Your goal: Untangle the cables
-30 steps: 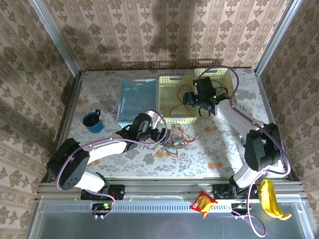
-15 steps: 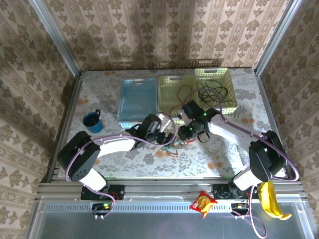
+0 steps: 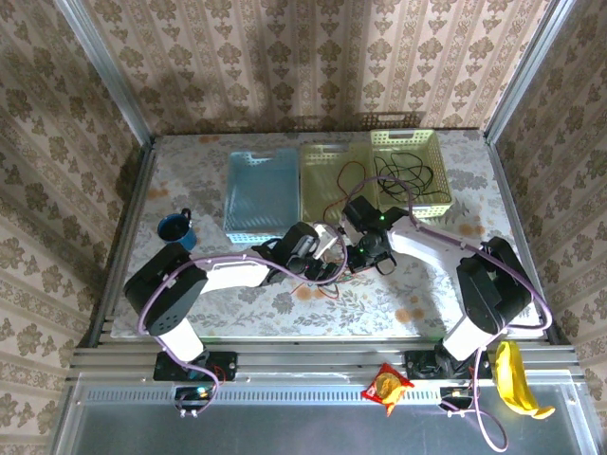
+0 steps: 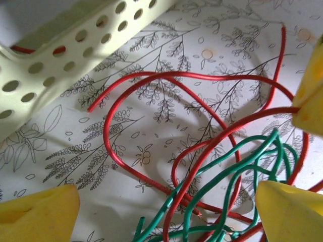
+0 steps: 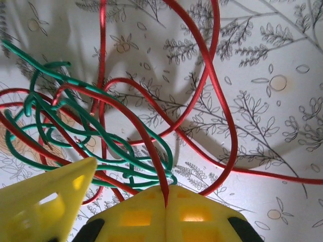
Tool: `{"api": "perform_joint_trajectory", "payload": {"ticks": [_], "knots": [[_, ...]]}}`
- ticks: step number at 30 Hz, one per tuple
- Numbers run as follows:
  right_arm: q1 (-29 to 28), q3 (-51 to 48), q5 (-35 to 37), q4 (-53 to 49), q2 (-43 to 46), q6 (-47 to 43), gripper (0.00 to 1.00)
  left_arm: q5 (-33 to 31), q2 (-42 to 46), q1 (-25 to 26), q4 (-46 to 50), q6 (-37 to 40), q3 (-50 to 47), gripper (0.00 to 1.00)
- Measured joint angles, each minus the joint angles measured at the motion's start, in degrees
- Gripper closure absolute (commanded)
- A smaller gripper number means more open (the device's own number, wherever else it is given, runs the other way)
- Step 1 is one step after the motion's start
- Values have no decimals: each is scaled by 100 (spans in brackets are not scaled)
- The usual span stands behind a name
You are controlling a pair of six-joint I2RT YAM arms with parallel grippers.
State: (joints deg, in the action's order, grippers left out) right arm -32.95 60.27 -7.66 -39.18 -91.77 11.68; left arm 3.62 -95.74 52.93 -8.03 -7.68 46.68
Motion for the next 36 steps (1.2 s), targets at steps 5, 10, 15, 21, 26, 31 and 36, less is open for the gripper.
{"api": "perform_joint_trajectory", "payload": {"ticks": [5, 10, 15, 21, 26, 31, 36], "knots": [[229, 0, -138, 61, 459, 26, 96, -22, -313, -2, -13, 24, 61, 11], [621, 22, -332, 162, 1067, 210, 99, -22, -380, -2, -37, 24, 72, 11], [1058, 190, -330, 284, 1829, 518, 99, -20, -439, -2, -107, 22, 72, 11], [1150, 317, 413, 590, 2664, 616, 100, -22, -483, -2, -153, 20, 61, 12], [1213, 319, 1231, 1025, 3342, 608, 100, -22, -492, -2, -162, 20, 57, 12], [1274, 175, 1751, 1729, 4013, 608, 100, -22, -492, -2, -192, 20, 35, 12], [1349, 107, 1926, 2522, 4264, 610, 100, -26, -494, -2, -249, 20, 2, 12]]}}
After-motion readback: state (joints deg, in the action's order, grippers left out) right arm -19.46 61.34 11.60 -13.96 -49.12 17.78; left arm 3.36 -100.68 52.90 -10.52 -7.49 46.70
